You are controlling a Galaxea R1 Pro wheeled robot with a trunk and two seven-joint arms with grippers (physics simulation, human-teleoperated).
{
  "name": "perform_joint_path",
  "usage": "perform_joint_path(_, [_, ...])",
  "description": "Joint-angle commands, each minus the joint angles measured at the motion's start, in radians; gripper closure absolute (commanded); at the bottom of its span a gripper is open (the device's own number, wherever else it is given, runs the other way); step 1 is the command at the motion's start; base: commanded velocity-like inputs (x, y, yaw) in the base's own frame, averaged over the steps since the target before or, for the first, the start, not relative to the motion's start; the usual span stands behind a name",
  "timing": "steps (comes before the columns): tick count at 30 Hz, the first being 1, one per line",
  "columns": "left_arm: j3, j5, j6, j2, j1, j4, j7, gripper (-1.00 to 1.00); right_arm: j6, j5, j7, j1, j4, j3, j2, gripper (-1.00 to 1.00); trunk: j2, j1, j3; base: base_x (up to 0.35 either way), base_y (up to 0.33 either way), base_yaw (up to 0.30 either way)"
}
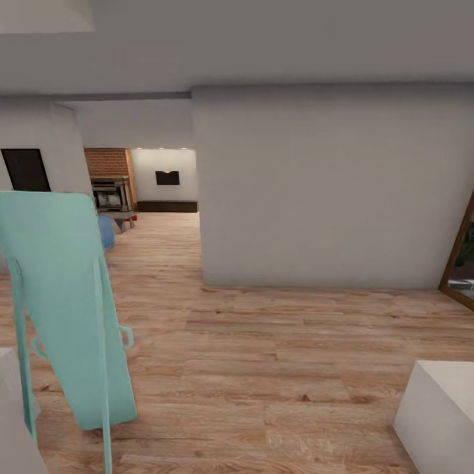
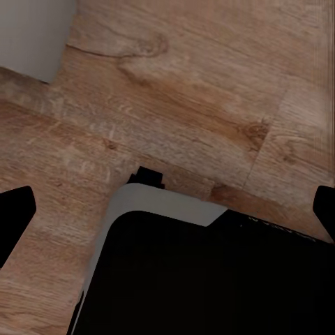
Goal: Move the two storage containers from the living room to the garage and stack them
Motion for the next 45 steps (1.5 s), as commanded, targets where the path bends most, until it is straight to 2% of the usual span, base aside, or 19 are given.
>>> perform_joint_path(1, [-0.009,0.008,-0.002,0.0,-0.001,0.0,0.003,-1.0,-0.005,-0.01,0.001,-0.001,0.003,0.008,0.0,-1.0,-0.001,0.001,-0.002,0.323,-0.092,0.0])
perform_joint_path(45, [-0.009,0.009,-0.002,0.0,-0.001,0.0,0.003,-1.0,-0.007,-0.009,-0.001,-0.001,0.003,0.01,0.003,-1.0,-0.001,0.001,-0.002,0.323,-0.083,0.0])
